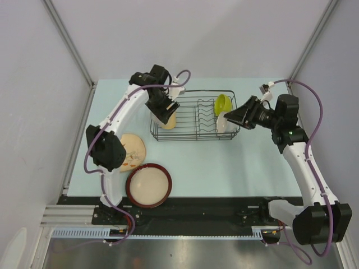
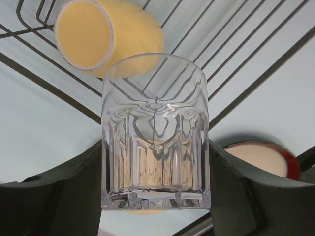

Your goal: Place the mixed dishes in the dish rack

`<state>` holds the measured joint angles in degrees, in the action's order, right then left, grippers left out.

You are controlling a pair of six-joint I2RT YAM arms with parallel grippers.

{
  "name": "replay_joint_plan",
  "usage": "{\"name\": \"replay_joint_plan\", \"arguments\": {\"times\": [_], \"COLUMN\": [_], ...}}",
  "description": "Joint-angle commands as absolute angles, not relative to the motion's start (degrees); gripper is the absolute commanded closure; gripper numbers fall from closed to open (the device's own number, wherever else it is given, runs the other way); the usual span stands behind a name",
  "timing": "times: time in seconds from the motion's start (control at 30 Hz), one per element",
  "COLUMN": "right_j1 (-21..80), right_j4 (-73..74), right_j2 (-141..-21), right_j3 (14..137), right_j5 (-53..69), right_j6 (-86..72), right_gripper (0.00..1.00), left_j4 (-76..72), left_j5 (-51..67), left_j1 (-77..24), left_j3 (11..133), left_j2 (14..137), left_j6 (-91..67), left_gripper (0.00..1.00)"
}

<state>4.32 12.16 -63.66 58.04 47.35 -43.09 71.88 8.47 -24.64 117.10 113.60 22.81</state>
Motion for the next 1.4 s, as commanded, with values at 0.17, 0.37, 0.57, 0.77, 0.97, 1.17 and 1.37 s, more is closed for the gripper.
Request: {"name": "replay_joint_plan", "arguments": {"times": [0.17, 0.37, 0.57, 0.77, 0.97, 1.17, 1.37], "right_j1": [1.9, 1.1, 0.9, 0.8, 0.7, 0.7, 0.7], "right_j4": [11.8, 13.1, 12.3, 12.0, 12.1, 11.9, 12.0], "right_j2": [-59.4, -57.8, -57.5, -57.3, -56.9, -56.9, -56.7], "right_j3": [54.4, 53.6, 52.6, 51.8, 51.1, 50.6, 50.4], "right_j5": [47.4, 46.9, 47.3, 47.5, 47.5, 47.7, 47.6], "right_j6": [-42.7, -42.0, -42.6, -42.9, -42.9, -43.0, -42.9], "right_gripper": [0.55, 0.57, 0.59, 0.6, 0.61, 0.61, 0.61], "left_j4": [74.1, 69.5, 67.7, 66.5, 66.3, 65.7, 65.1], "left_j5": [-6.1, -9.9, -10.4, -10.4, -9.8, -10.3, -11.2], "left_j1": [-29.4, -31.6, -33.0, -33.6, -33.8, -33.8, -33.8], "left_j3": [114.8, 106.4, 104.8, 104.9, 106.0, 105.7, 105.4], "left_j2": [113.6, 113.8, 115.3, 117.4, 118.9, 118.0, 117.2], "left_j6": [32.6, 34.3, 35.3, 36.4, 36.7, 37.4, 37.4], "left_gripper": [0.84, 0.82, 0.83, 0.79, 0.58, 0.13, 0.0]}}
